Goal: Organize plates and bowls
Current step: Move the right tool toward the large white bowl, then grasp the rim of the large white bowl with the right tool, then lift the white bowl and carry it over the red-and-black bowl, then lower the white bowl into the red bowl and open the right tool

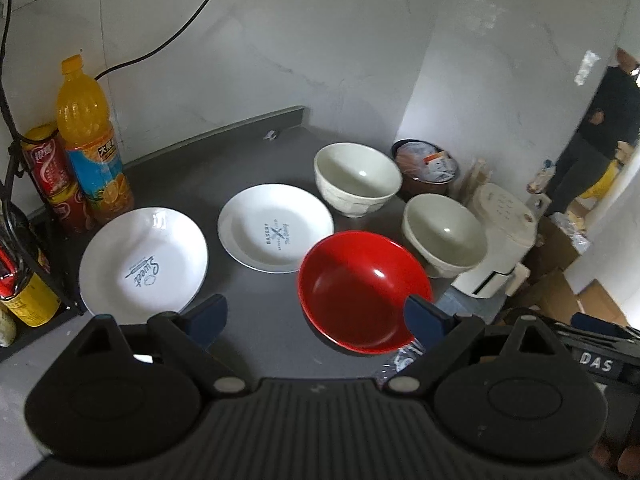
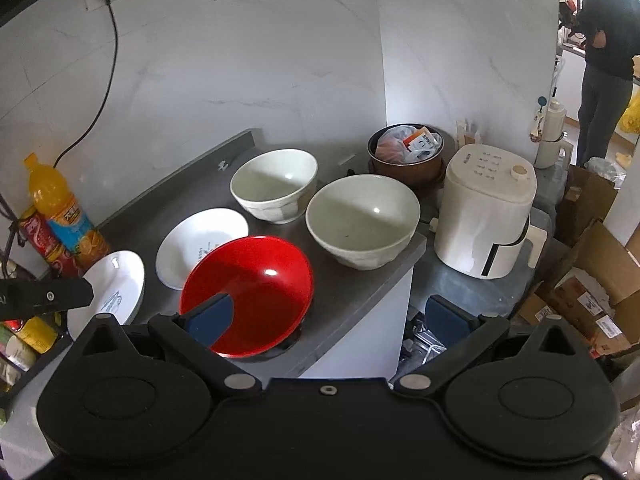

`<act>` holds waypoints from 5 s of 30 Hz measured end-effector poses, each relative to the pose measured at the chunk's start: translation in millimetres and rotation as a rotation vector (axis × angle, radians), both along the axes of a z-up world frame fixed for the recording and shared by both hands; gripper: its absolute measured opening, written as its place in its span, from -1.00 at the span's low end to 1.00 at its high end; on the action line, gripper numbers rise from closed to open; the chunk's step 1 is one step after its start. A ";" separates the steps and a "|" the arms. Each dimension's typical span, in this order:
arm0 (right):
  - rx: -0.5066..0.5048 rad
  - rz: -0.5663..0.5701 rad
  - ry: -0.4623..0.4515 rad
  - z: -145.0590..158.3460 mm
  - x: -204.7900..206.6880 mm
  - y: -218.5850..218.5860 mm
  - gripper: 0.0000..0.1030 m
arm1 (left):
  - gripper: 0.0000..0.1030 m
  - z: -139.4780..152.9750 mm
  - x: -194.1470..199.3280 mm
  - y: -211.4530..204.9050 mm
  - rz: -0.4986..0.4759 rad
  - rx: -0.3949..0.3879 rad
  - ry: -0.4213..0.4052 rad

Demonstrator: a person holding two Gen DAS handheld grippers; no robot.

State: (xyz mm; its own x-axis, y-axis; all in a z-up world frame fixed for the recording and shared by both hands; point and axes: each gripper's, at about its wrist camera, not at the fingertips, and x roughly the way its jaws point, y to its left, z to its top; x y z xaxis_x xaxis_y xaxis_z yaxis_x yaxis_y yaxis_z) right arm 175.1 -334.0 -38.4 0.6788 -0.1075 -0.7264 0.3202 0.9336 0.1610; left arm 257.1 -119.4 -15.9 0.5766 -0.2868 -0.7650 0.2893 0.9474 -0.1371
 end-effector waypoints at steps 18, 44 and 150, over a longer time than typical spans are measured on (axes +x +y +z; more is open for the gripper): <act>0.023 0.037 0.029 -32.9 67.9 -78.8 0.50 | 0.77 -25.8 71.4 -92.0 0.026 -0.035 0.037; 0.173 0.075 0.181 -105.1 148.9 -147.8 -0.46 | -0.21 -107.5 155.3 -188.7 -0.018 -0.017 0.194; 0.091 0.380 0.170 -81.6 113.9 4.8 -0.69 | -0.92 -106.6 79.4 -35.7 0.300 -0.033 0.269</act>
